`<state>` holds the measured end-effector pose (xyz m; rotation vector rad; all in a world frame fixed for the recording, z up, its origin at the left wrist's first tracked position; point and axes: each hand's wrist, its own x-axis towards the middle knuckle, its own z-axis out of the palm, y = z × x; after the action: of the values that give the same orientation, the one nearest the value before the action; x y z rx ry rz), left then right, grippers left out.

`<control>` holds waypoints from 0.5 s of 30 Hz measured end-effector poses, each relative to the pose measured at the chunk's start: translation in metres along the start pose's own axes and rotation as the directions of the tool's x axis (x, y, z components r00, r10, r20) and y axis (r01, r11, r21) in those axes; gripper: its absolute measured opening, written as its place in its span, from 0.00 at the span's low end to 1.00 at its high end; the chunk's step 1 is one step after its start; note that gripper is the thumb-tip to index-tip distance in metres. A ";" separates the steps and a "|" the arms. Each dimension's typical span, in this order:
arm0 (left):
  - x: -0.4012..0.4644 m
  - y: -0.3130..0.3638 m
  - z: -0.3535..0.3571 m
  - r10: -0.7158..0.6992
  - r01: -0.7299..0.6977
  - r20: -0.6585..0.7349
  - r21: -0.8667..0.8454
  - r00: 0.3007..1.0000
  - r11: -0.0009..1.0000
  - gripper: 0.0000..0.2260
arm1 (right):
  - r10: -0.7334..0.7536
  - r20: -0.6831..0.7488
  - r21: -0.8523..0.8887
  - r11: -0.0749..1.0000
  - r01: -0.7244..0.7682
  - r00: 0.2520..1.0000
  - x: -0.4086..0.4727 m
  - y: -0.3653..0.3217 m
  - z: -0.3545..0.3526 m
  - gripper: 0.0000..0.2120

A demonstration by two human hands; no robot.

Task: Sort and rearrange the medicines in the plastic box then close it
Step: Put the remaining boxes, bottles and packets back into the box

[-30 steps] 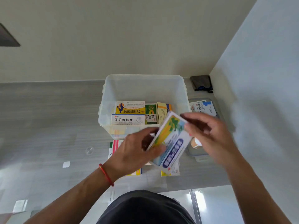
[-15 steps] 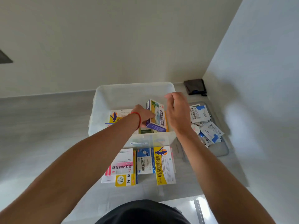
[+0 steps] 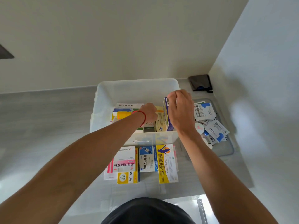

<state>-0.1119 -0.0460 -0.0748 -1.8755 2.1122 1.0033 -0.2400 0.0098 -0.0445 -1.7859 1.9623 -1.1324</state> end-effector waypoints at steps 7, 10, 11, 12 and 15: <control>-0.016 -0.053 -0.032 0.054 -0.056 -0.226 -0.002 0.973 0.998 0.19 | -0.017 -0.002 -0.004 1.000 0.017 1.000 0.000 0.002 0.002 0.14; -0.018 -0.072 -0.037 0.029 -0.019 -0.079 0.125 0.996 0.992 0.18 | -0.026 0.001 -0.020 0.999 0.026 1.000 0.000 0.002 0.002 0.14; -0.019 -0.076 -0.036 0.032 -0.030 -0.013 0.143 0.999 0.989 0.16 | -0.029 0.000 -0.025 0.999 0.029 1.000 0.000 0.002 0.002 0.14; -0.020 -0.080 -0.034 0.039 -0.043 0.030 0.146 0.999 0.988 0.14 | -0.028 -0.001 -0.029 0.999 0.028 1.000 0.000 0.002 0.002 0.14; -0.024 -0.090 -0.033 0.062 -0.071 0.066 0.162 0.996 0.984 0.14 | -0.036 -0.004 -0.040 0.999 0.036 0.999 0.001 0.002 0.001 0.14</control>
<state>-0.0133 -0.0442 -0.0714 -1.6876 2.1634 0.8576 -0.2407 0.0086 -0.0465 -1.8475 1.9758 -1.1173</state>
